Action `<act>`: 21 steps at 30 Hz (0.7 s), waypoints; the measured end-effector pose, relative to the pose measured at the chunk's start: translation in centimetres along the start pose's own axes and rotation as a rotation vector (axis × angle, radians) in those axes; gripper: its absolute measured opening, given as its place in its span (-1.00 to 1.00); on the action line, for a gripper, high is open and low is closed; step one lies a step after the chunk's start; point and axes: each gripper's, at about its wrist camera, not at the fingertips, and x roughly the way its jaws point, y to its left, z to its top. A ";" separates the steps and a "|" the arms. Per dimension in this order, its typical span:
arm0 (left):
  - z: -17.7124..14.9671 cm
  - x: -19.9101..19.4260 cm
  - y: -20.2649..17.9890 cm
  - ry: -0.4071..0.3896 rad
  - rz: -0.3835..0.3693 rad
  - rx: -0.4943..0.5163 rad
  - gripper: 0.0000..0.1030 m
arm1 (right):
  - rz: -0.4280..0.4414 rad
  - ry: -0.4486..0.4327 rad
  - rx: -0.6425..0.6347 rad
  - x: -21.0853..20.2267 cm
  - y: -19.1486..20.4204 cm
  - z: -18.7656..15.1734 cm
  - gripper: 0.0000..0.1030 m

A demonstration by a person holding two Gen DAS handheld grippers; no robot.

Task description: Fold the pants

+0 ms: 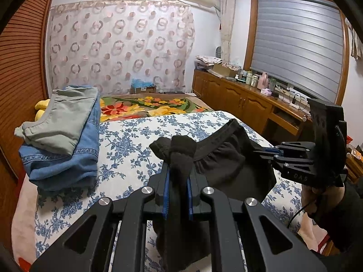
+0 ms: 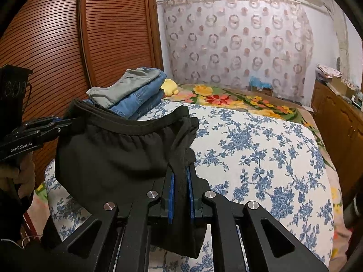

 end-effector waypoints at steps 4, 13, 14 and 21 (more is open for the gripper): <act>0.7 0.1 0.1 -0.006 0.012 0.000 -0.74 | 0.010 -0.002 -0.008 0.6 -0.3 1.1 -0.81; 2.6 0.6 0.8 -0.027 0.036 0.001 -0.74 | 0.016 -0.016 -0.041 2.0 -1.2 3.9 -0.81; 2.8 0.6 1.0 -0.031 0.038 0.001 -0.74 | 0.018 -0.017 -0.043 2.2 -1.4 4.2 -0.81; 4.3 0.7 2.1 -0.053 0.051 -0.003 -0.74 | 0.029 -0.031 -0.066 3.5 -1.8 6.5 -0.81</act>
